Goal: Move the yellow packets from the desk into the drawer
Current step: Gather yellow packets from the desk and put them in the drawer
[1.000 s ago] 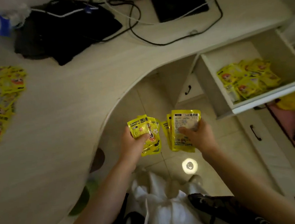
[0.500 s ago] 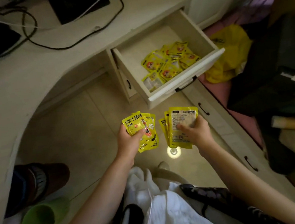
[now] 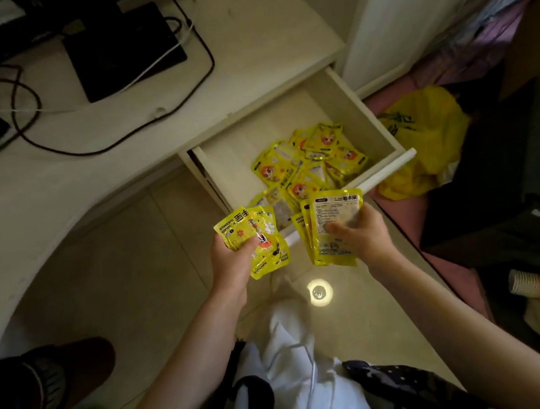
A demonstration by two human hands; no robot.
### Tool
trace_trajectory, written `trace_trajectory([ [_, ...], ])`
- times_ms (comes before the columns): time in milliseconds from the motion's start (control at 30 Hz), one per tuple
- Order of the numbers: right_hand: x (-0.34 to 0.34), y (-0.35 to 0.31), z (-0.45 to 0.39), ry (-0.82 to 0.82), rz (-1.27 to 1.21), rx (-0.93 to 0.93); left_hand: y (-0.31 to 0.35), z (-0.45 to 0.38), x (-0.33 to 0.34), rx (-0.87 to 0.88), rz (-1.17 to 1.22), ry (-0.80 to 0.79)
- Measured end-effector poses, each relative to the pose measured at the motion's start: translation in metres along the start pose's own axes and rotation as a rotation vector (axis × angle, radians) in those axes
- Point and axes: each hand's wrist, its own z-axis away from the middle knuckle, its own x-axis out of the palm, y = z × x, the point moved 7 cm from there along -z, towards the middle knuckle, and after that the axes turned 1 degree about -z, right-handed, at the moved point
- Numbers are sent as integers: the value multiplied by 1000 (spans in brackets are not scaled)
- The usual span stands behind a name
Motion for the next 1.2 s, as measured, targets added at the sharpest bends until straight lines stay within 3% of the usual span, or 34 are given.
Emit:
trace_trajectory([
  [333, 45, -80, -111, -86, 139, -5, 28, -102, 43, -113, -31, 150],
  [767, 127, -96, -219, -289, 499, -100, 1, -208, 83, -301, -158, 379],
  [1000, 130, -86, -254, -446, 538, -106, -4, -213, 90, -398, -216, 397],
  [1200, 97, -82, -262, -426, 722, -120, 5, -183, 92, -483, -373, 380],
])
